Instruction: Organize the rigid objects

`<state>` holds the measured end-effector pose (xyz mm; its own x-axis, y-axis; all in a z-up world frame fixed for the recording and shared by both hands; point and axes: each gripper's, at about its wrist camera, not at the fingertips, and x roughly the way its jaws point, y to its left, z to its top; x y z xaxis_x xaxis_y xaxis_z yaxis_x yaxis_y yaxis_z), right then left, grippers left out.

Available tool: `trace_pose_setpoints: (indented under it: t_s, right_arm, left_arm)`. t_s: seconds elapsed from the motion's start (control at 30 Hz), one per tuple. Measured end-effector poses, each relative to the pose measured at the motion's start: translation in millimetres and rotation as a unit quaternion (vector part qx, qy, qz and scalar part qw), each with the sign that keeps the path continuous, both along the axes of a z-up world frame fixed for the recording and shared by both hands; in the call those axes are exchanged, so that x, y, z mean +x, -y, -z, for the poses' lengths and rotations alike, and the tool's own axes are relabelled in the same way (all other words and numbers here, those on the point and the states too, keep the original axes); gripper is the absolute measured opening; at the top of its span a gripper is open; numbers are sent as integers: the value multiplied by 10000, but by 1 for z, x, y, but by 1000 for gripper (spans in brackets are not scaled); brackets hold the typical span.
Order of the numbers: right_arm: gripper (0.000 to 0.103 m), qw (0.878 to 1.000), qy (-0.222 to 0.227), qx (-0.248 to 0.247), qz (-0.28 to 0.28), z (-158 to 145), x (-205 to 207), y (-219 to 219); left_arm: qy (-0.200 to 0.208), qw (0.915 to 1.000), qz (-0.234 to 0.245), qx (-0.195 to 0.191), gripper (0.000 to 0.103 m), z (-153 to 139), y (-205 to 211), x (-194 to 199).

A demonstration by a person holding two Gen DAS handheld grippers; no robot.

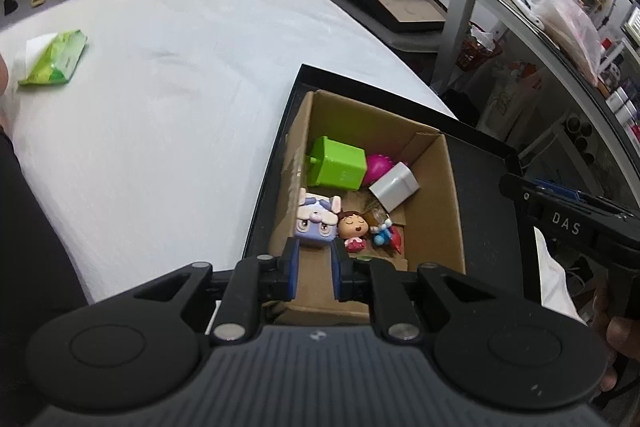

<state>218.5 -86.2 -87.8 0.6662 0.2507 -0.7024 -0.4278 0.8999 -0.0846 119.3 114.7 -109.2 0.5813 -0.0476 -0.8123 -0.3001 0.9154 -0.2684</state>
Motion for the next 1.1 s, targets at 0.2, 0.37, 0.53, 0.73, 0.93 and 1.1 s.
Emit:
trace_pose_setpoints:
  t_s: [0.2, 0.37, 0.53, 0.73, 0.93, 1.1]
  right_arm:
    - [40, 9990, -81, 404, 144, -12, -10, 20]
    - [49, 9978, -65, 645, 140, -24, -21, 31]
    - [54, 9960, -146, 857, 186, -33, -32, 41]
    - [77, 9944, -90, 1027, 244, -48, -52, 52]
    - [86, 9941, -18, 1066, 207, -62, -75, 59]
    - [100, 9929, 125, 1106, 416, -75, -92, 69]
  left_arm:
    - [38, 9998, 66, 194, 17, -19, 8, -6]
    - [20, 9995, 117, 300, 20, -31, 14, -14]
    - [-20, 9989, 222, 417, 25, -42, 22, -20]
    - [-22, 9965, 501, 666, 44, -58, 38, -32]
    - [228, 9937, 724, 831, 58, -84, 53, -54]
    - [323, 9928, 751, 870, 67, -97, 58, -69]
